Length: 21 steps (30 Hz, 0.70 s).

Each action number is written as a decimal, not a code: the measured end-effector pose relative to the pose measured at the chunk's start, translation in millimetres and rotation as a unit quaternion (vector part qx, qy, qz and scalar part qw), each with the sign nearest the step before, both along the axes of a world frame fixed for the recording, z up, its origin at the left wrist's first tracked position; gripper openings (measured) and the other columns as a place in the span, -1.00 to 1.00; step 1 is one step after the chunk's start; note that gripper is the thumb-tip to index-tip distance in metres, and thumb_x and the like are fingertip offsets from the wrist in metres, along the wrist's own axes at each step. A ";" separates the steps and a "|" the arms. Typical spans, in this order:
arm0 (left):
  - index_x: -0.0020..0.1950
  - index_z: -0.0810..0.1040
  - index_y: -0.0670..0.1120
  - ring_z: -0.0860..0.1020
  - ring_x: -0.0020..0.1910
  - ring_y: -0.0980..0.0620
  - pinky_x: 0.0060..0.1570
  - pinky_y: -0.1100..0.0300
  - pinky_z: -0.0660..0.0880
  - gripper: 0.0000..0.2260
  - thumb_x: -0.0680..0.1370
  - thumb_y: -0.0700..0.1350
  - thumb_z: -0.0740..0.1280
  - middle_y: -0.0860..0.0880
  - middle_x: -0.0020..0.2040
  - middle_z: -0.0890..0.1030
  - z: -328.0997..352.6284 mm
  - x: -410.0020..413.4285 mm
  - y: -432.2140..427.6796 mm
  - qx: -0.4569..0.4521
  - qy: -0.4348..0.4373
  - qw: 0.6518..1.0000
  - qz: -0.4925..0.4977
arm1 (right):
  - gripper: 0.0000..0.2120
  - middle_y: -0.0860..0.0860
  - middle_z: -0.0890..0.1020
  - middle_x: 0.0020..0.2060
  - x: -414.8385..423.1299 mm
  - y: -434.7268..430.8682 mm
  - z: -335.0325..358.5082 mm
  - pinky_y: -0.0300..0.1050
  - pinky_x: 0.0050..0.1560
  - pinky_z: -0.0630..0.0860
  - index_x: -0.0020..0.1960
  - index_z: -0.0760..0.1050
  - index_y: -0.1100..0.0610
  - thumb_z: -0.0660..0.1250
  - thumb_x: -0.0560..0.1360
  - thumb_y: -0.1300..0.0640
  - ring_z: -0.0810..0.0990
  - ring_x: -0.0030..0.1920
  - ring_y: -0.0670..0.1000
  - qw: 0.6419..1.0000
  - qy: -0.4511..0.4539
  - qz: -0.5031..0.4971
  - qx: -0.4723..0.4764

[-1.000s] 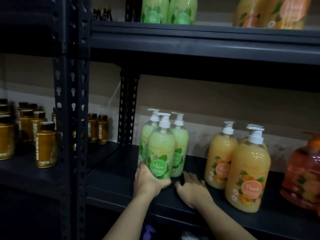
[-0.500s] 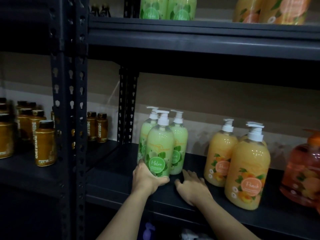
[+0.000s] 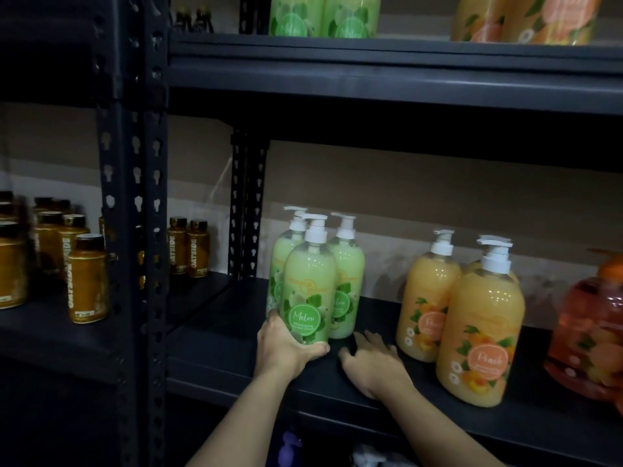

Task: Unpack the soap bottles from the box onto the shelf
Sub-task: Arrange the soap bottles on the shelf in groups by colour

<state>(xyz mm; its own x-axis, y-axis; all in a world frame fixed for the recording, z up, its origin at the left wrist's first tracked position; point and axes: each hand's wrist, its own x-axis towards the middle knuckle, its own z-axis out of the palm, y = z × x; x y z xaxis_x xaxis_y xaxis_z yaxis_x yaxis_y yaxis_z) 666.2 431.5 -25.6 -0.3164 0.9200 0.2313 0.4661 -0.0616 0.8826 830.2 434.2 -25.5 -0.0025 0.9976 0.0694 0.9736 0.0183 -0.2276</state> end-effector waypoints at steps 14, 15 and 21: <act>0.30 0.41 -0.11 0.49 0.27 -0.06 0.23 0.12 0.49 -0.16 0.13 0.07 0.68 -0.07 0.24 0.53 3.7 -2.3 -3.6 -0.024 0.013 0.999 -0.016 | -0.51 0.12 0.40 0.42 -2.2 -6.5 5.6 0.05 0.43 0.21 0.40 0.38 0.14 0.06 0.59 -0.12 0.31 0.44 0.12 1.000 0.012 -0.008 0.025; 0.32 0.39 -0.12 0.47 0.29 -0.07 0.26 0.12 0.47 -0.14 0.14 0.07 0.68 -0.08 0.27 0.51 5.8 -2.3 -5.4 -0.033 0.016 0.999 -0.022 | -0.54 0.12 0.48 0.33 -2.6 -8.9 6.2 0.04 0.36 0.30 0.32 0.44 0.13 0.08 0.58 -0.12 0.41 0.35 0.13 0.999 0.014 -0.014 0.038; 0.51 0.13 -0.18 0.30 0.46 -0.08 0.40 0.12 0.30 0.06 0.23 0.14 0.64 -0.12 0.45 0.26 15.2 -3.0 -24.9 -0.117 0.115 0.985 -0.045 | -0.63 0.10 0.65 0.05 -2.6 -31.5 13.8 -0.05 0.01 0.47 0.08 0.59 0.09 0.10 0.57 -0.10 0.62 0.07 0.16 0.994 -0.023 -0.012 0.104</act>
